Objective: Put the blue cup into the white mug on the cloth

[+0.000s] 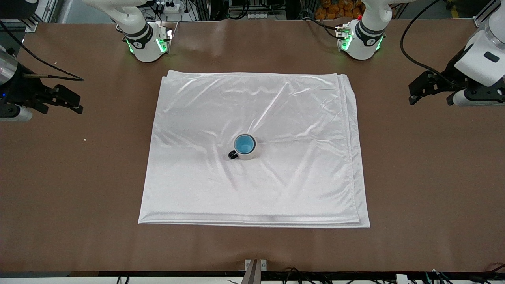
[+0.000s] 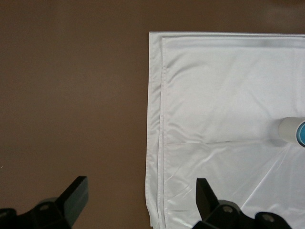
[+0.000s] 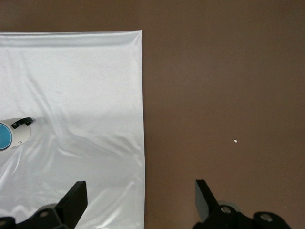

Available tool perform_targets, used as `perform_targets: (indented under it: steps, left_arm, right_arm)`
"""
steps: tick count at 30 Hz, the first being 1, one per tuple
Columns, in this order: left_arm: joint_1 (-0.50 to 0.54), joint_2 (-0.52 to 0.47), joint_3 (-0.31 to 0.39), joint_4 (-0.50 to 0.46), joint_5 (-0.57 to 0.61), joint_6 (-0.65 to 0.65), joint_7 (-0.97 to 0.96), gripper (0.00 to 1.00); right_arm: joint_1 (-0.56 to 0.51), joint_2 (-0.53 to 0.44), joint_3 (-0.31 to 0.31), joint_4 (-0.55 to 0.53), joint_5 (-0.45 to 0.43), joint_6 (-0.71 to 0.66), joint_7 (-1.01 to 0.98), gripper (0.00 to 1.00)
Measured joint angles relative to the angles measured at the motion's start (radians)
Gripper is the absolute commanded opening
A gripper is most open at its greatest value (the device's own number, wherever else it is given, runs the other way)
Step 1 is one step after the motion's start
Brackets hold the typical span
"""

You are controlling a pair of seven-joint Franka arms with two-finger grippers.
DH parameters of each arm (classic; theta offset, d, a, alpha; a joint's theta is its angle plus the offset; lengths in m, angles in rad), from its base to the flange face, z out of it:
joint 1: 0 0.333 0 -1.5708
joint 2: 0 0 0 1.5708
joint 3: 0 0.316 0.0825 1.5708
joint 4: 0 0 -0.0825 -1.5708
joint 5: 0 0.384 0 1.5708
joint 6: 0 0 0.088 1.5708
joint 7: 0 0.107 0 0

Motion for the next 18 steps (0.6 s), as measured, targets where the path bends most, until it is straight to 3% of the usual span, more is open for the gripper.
perform_targets:
  steps: [7, 18]
  left_arm:
    - [-0.031, 0.0, 0.068, -0.006, -0.001, 0.0, 0.0, 1.0]
    - [-0.033, 0.0, 0.083, -0.009, -0.001, 0.0, -0.035, 1.0]
  right_arm:
    - [0.0, 0.0, 0.0, 0.0, 0.0, 0.001, 0.0, 1.0]
    - [0.0, 0.0, 0.001, 0.0, 0.0, 0.001, 0.0, 1.0]
